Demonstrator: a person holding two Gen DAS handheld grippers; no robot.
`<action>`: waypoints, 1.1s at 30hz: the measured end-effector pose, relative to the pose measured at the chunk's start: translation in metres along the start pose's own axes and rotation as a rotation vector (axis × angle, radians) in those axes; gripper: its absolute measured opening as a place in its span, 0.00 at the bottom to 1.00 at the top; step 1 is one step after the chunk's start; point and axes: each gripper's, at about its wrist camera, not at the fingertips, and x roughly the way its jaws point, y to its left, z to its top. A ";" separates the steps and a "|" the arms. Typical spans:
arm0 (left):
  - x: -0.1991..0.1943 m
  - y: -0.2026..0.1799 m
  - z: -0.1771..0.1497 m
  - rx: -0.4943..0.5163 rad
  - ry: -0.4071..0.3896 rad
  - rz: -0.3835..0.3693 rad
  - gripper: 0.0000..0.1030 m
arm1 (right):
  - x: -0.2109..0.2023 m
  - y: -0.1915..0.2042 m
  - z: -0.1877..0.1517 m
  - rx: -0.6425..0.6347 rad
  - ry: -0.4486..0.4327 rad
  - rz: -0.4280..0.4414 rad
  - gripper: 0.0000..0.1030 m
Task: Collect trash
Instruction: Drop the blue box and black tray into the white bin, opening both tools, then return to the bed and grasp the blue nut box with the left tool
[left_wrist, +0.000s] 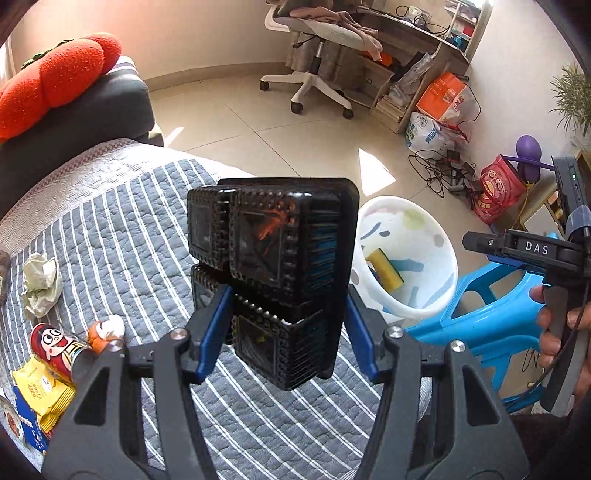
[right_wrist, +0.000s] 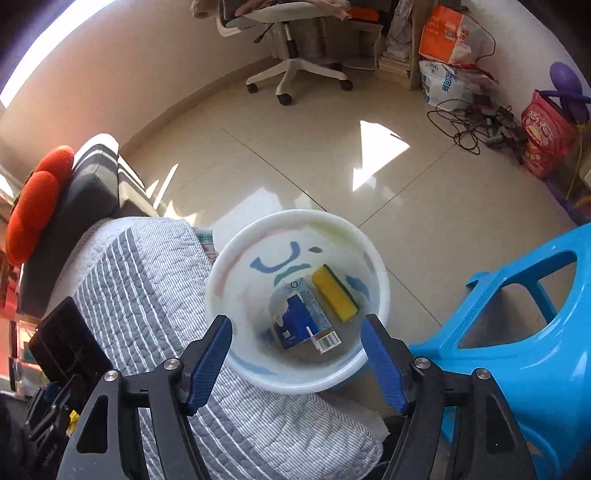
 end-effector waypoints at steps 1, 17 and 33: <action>0.006 -0.009 0.004 0.010 0.009 -0.023 0.59 | -0.003 -0.003 0.000 -0.003 -0.006 -0.011 0.74; 0.070 -0.106 0.042 0.112 0.088 -0.217 0.87 | -0.024 -0.062 0.009 0.042 -0.061 -0.124 0.78; -0.032 0.009 -0.007 0.042 0.054 0.055 0.99 | -0.034 0.003 -0.013 -0.071 -0.047 -0.035 0.80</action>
